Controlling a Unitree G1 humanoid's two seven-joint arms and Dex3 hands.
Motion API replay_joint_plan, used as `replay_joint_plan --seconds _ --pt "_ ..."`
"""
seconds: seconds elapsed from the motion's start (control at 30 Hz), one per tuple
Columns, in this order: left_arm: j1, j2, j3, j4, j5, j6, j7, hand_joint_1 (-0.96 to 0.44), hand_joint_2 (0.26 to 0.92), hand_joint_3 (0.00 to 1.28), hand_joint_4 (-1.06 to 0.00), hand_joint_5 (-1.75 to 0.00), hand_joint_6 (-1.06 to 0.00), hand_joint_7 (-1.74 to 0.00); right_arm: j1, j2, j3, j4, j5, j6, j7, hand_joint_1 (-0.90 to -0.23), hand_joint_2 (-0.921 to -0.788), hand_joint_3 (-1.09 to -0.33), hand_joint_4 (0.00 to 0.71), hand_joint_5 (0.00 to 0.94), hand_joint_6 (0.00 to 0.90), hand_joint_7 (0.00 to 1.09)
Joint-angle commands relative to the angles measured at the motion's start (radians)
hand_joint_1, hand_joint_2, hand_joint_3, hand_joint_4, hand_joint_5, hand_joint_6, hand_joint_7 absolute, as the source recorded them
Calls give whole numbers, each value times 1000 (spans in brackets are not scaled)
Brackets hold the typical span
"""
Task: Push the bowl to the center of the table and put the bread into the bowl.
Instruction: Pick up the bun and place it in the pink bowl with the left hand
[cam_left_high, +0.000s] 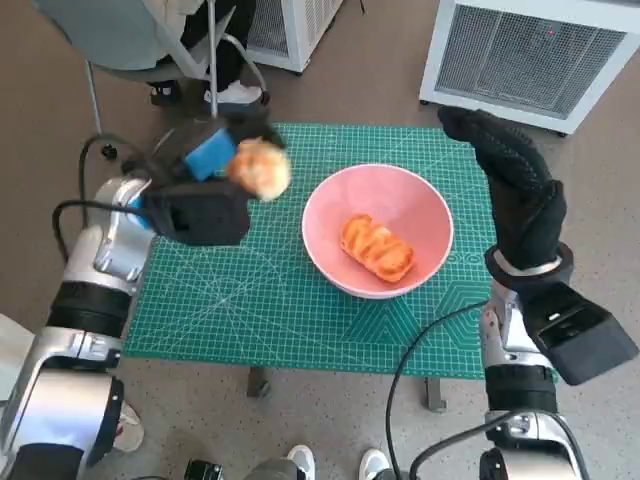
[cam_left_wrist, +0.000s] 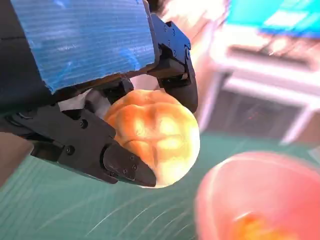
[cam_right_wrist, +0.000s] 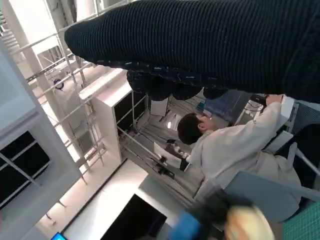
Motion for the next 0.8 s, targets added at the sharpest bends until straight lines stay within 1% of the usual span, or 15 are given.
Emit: replay_joint_plan --seconds 0.03,0.2,0.33,0.43,0.5,0.53,0.57,0.6,0.63,0.67,0.7,0.73,0.77,0.8 --pt "0 -39 -3 -92 -2 16 10 0 921 93 -689 -1139 -568 -1252 14 1 -1 6 5 12 10 -612 -921 -764 321 11 -1 692" --pt "-23 -91 -28 -91 6 4 7 0 920 92 -686 -1133 -573 -1256 14 1 -1 3 3 14 9 -612 -921 -764 321 11 -1 692" --pt "-40 -121 -46 -48 1 -40 6 0 920 87 -690 -1149 -581 -1230 15 1 0 1 2 14 10 -612 -921 -765 322 11 -1 692" --pt "-54 -150 -57 5 -14 -65 -14 0 920 91 -683 -1165 -577 -1226 16 -3 -2 1 4 13 12 -612 -921 -765 322 11 -1 692" --pt "-60 -164 -61 34 -24 -75 -30 0 920 118 -645 -1195 -554 -1259 17 -5 -3 1 6 13 14 -612 -921 -764 322 11 -1 693" --pt "-62 -170 -63 45 -27 -78 -36 -1 921 168 -573 -1251 -511 -1319 17 -6 -4 0 6 13 15 -612 -921 -764 322 11 -1 692" --pt "-64 -177 -67 59 -27 -80 -43 -1 921 187 -546 -1272 -495 -1342 18 -7 -4 -2 6 12 15 -612 -921 -764 322 11 -1 692" --pt "-66 -182 -69 70 -27 -84 -47 -124 921 242 -448 -1095 -452 -1413 18 -8 -5 -3 6 12 14 -612 -921 -764 322 11 -1 692" --pt "-66 -189 -71 81 -27 -84 -53 -203 921 279 -406 -943 -422 -1462 19 -9 -5 -7 5 13 14 -612 -921 -764 322 11 -1 691" --pt "-66 -193 -72 89 -27 -85 -58 -187 889 271 -346 -779 -333 -1231 19 -9 -6 -9 4 13 13 -612 -921 -764 322 11 -1 689" --pt "-66 -199 -72 95 -31 -80 -67 -179 884 257 -338 -696 -315 -1123 20 -10 -6 -11 4 13 12 -612 -921 -764 322 11 -1 688" --pt "-66 -202 -72 101 -34 -77 -74 -180 883 213 -314 -511 -266 -940 20 -11 -7 -13 3 14 12 -612 -921 -764 322 11 -1 686" --pt "-63 -207 -73 102 -37 -67 -84 -181 887 190 -313 -432 -250 -872 20 -13 -8 -15 1 14 10 -613 -921 -764 322 11 -1 684" --pt "-61 -210 -72 104 -38 -61 -92 -184 893 147 -298 -296 -213 -766 20 -14 -8 -16 0 14 9 -613 -921 -763 322 11 -1 682"
